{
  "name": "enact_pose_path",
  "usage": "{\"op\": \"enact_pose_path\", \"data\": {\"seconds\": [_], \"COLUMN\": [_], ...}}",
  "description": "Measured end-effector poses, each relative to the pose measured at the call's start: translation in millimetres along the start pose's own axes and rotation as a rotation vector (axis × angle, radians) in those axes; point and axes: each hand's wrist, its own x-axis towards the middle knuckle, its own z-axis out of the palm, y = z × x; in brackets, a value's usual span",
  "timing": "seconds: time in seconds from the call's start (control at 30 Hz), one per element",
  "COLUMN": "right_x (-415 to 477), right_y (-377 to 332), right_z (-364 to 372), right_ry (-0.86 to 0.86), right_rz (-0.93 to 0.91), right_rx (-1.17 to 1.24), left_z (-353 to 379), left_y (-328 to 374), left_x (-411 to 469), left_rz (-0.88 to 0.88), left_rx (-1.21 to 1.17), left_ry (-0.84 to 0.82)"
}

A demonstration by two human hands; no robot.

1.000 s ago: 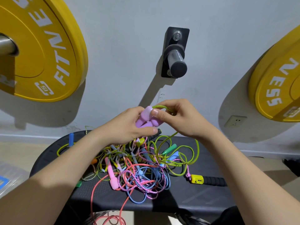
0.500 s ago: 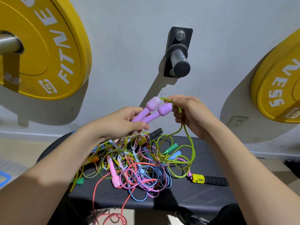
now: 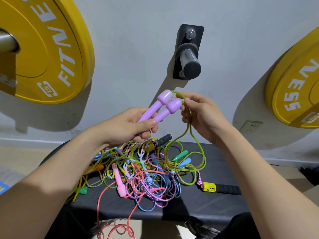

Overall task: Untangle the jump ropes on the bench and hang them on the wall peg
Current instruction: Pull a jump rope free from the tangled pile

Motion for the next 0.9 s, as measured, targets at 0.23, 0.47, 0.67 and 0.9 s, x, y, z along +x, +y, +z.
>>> {"op": "enact_pose_path", "data": {"seconds": [0.23, 0.47, 0.67, 0.9], "right_x": [-7.3, -5.1, -22.6, -21.0], "right_y": [17.0, 6.8, 4.9, 1.4], "right_z": [-11.3, 8.7, 44.7, 46.9], "right_ry": [-0.257, 0.128, -0.282, -0.426], "right_rz": [0.277, -0.019, -0.241, -0.275], "right_rx": [-0.452, -1.026, -1.474, -1.69], "left_z": [-5.2, 8.5, 15.8, 13.7], "left_y": [-7.6, -19.1, -28.6, -36.3], "left_x": [8.8, 18.2, 16.5, 15.6], "left_rz": [0.018, 0.046, -0.029, -0.123], "left_rx": [-0.309, 0.096, 0.683, 0.841], "left_ry": [0.175, 0.362, 0.306, 0.162]}}
